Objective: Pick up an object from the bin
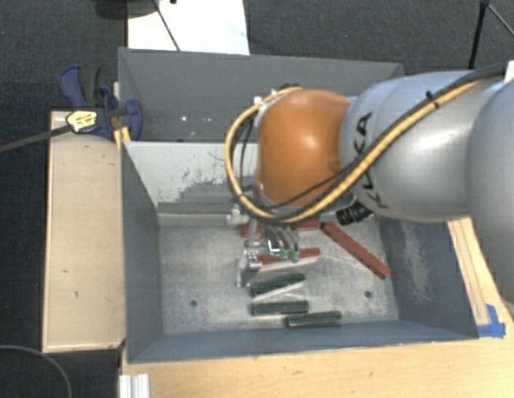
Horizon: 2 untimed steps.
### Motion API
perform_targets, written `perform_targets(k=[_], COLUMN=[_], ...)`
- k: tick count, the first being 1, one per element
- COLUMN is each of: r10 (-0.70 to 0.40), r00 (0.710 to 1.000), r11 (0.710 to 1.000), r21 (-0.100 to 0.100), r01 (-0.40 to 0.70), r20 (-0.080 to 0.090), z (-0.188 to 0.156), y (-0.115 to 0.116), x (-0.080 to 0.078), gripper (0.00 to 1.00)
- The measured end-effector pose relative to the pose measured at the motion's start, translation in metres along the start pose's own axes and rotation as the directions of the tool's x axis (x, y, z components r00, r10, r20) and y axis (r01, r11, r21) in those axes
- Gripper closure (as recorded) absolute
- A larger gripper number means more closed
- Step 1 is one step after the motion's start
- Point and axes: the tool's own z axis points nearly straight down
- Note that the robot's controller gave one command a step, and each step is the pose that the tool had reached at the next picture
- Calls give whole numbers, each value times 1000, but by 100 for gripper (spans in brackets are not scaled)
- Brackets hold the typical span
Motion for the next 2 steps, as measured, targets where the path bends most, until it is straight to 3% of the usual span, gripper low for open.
perform_targets(k=[1,2], r10=[6,-78], r00=[1000,997], r11=[1000,997], r21=[-1,-1], r01=[-6,78], r20=[8,13], z=[-4,67], y=[-1,-54], x=[-2,-17], gripper=[0,0])
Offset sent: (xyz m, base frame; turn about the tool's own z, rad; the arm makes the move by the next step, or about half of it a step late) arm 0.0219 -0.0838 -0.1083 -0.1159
